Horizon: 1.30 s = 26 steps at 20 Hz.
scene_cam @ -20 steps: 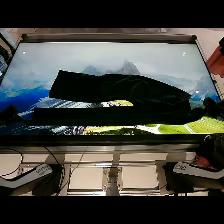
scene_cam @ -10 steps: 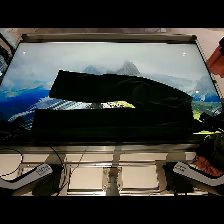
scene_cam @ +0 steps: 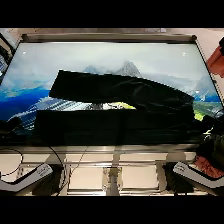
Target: Fold the clothes and pants, and hang the long-sleeved shirts on hangers.
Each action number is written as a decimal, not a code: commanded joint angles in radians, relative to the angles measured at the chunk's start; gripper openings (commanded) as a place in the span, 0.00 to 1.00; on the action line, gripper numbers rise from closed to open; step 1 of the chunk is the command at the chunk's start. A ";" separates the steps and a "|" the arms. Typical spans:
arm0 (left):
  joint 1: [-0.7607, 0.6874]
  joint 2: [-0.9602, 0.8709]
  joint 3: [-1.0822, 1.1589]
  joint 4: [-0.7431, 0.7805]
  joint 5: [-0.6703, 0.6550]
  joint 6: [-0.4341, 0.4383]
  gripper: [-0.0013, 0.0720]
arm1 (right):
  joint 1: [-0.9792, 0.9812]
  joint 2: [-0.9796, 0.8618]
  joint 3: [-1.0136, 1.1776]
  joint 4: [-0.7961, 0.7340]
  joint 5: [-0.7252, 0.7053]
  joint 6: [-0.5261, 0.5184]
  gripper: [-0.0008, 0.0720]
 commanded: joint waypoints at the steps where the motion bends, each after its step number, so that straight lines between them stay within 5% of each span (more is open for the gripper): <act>1: 0.000 0.021 0.075 -0.010 0.034 -0.002 0.73 | 0.000 0.010 0.086 -0.014 0.002 -0.011 0.49; 3: -0.017 0.020 0.147 -0.023 0.045 -0.005 0.81 | 0.001 0.010 0.154 -0.005 0.003 -0.013 0.50; 5: -0.071 0.009 0.200 -0.036 0.063 -0.004 0.81 | 0.001 0.010 0.229 0.029 0.018 -0.017 0.85; 10: -0.338 -0.118 0.338 -0.124 0.204 -0.014 0.82 | 0.001 -0.017 0.304 0.016 0.117 -0.084 0.85; 14: -0.518 -0.363 0.559 -0.131 0.246 -0.132 0.82 | 0.001 -0.084 0.303 -0.007 0.201 -0.106 0.84; 19: -0.579 -0.613 0.806 -0.245 0.247 -0.185 0.82 | 0.001 -0.211 0.303 -0.035 0.191 -0.008 0.84; 26: -0.572 -0.740 0.930 -0.272 0.246 -0.155 0.81 | 0.001 -0.220 0.303 0.397 -0.009 -0.043 0.84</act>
